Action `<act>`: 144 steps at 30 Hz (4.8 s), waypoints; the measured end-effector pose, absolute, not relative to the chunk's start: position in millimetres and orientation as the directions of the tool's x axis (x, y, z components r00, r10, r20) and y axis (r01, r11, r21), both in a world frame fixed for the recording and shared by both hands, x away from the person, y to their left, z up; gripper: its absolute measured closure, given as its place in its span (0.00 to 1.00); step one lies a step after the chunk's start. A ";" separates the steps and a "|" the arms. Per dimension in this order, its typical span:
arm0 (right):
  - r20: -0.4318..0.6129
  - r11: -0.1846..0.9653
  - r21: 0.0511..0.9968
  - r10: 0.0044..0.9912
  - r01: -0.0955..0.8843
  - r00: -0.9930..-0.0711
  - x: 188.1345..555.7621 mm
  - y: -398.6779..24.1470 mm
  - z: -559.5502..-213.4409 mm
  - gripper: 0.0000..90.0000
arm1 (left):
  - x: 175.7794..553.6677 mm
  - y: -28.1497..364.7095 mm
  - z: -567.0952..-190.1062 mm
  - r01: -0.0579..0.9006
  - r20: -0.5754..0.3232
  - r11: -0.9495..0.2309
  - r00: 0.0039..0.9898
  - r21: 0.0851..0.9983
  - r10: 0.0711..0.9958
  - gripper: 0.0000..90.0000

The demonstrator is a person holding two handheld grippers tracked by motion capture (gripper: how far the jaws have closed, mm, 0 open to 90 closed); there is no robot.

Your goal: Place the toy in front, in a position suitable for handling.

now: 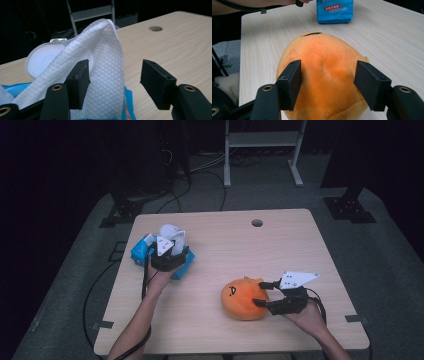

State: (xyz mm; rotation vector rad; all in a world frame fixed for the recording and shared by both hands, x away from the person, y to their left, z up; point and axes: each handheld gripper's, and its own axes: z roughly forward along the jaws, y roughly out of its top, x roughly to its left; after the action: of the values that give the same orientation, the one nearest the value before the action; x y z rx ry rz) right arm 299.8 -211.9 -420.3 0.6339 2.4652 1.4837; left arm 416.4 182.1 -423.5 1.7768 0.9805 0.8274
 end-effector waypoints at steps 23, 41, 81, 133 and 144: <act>0.051 0.411 0.876 0.445 0.254 -0.894 298.7 -212.5 -420.7 0.42 | 416.5 188.5 -422.1 0.296 0.094 -0.232 0.414 0.927 0.905 1.00; 0.054 0.408 0.876 0.444 0.256 -0.894 298.8 -211.6 -421.5 0.40 | 384.0 168.3 -398.3 0.212 0.013 -0.172 0.596 0.962 0.803 1.00; 0.010 0.382 0.900 0.467 0.211 -0.884 299.1 -206.1 -407.5 0.35 | 328.7 102.1 -333.9 0.062 0.000 -0.105 0.858 0.993 0.513 1.00; -0.101 0.473 0.870 0.453 0.142 -0.886 263.7 -287.7 -364.6 0.96 | 301.9 85.7 -415.3 0.167 -0.044 -0.270 0.912 0.948 0.408 0.77; -0.132 0.551 0.828 0.367 0.101 -0.921 286.7 -223.6 -376.3 0.89 | 300.6 78.1 -425.8 0.161 -0.029 -0.314 0.922 0.936 0.386 0.74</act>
State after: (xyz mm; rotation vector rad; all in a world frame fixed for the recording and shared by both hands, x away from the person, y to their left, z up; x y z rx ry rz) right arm 286.7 -223.6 -376.3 0.3878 2.5001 1.3073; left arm 300.6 78.1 -425.8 1.8955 0.4008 0.2363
